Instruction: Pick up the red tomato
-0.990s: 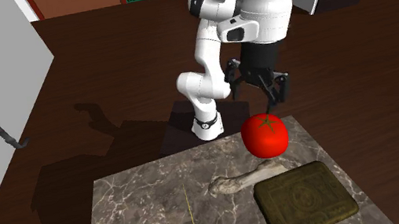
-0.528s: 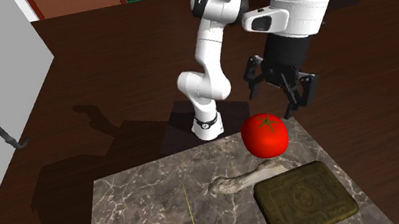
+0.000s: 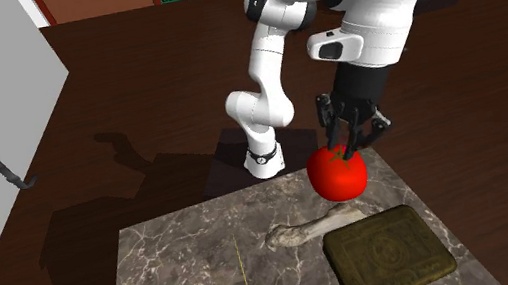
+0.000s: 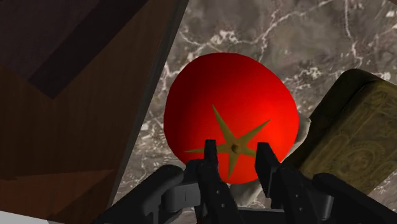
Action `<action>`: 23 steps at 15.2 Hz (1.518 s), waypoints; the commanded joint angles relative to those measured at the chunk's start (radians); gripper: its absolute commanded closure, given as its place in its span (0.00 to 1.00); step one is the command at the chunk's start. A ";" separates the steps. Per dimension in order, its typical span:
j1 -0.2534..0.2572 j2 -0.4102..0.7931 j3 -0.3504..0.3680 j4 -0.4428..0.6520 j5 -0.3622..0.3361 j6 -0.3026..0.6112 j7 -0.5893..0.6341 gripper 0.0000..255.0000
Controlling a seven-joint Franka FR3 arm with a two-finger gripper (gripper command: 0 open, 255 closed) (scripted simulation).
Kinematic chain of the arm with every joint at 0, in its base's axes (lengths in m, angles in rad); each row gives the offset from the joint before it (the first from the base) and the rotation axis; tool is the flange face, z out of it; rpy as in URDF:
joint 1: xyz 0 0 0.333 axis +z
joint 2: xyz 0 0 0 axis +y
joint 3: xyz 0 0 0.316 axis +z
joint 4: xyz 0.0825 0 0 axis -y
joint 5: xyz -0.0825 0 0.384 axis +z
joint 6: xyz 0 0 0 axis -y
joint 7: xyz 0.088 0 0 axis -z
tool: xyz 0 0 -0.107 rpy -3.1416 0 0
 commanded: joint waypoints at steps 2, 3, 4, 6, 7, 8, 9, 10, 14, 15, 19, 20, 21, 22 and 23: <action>0.000 -0.001 0.000 -0.002 0.000 0.001 0.000 1.00; 0.000 -0.001 0.000 -0.002 0.000 0.002 0.000 1.00; 0.000 -0.001 0.000 -0.003 0.000 0.002 0.000 1.00; 0.000 -0.001 0.000 -0.002 0.000 0.002 0.000 1.00; 0.000 -0.001 0.000 -0.003 0.000 0.002 0.000 1.00; 0.000 0.001 0.001 0.000 0.000 0.001 0.001 1.00; -0.003 0.007 0.001 0.018 -0.003 -0.011 0.002 1.00; -0.006 0.014 0.001 0.037 -0.006 -0.024 0.003 1.00; -0.017 0.043 0.003 0.116 -0.018 -0.074 0.007 1.00; -0.020 0.051 0.004 0.136 -0.022 -0.087 0.009 1.00; -0.032 0.086 0.011 0.221 -0.036 -0.139 0.015 1.00; -0.036 0.096 0.014 0.244 -0.039 -0.153 0.017 1.00; -0.039 0.106 0.016 0.267 -0.043 -0.166 0.020 1.00; -0.042 0.116 0.020 0.290 -0.047 -0.180 0.022 1.00; -0.046 0.127 0.023 0.313 -0.052 -0.194 0.024 1.00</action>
